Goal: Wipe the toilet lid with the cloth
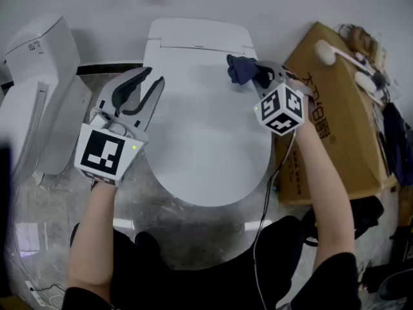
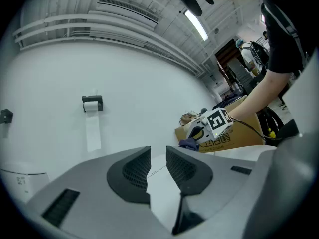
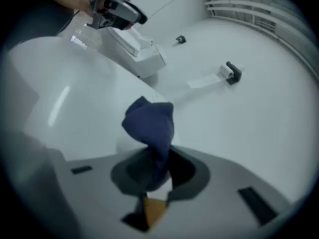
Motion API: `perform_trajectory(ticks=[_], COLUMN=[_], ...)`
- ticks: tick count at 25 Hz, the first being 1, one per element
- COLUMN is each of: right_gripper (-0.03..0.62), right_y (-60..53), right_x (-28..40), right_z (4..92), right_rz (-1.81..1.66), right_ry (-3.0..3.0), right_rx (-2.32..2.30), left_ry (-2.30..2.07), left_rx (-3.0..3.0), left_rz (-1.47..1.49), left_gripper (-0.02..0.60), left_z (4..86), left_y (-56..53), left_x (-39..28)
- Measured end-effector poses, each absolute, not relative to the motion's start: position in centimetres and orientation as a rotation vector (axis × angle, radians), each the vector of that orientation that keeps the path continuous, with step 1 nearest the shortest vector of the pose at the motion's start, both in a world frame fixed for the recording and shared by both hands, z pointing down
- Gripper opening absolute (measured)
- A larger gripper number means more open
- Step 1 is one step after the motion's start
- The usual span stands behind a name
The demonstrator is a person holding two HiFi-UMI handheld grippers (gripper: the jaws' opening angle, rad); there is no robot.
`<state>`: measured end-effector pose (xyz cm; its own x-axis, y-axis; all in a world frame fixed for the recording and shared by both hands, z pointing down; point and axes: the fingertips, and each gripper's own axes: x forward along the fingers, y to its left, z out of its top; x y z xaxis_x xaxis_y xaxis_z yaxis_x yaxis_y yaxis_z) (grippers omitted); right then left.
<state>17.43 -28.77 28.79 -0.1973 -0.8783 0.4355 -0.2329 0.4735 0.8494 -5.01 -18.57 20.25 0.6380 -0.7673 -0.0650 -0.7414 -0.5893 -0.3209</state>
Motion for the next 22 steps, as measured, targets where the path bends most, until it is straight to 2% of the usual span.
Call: perform_trajectory(ticks=[8,15,22], right_gripper=[0.081,0.081,0.081], right_y=[-33.0,-37.9,-38.3], right_x=[17.6,20.3,20.1], right_z=[30.0,31.9,35.7], right_rz=[-0.783,-0.740,-0.582], right_ry=[-1.607,-1.479,-1.485], right_rx=[0.920,0.873,0.746], left_ry=[1.138,1.143,1.144], left_rx=[-2.532,-2.616,-2.617], left_rz=[-0.182,-0.040,-0.065], left_gripper=[0.093,0.015,0.015], left_z=[22.5,21.2,22.0], left_y=[-20.1,-20.5,-20.6], left_x=[-4.1,-4.7,-5.1])
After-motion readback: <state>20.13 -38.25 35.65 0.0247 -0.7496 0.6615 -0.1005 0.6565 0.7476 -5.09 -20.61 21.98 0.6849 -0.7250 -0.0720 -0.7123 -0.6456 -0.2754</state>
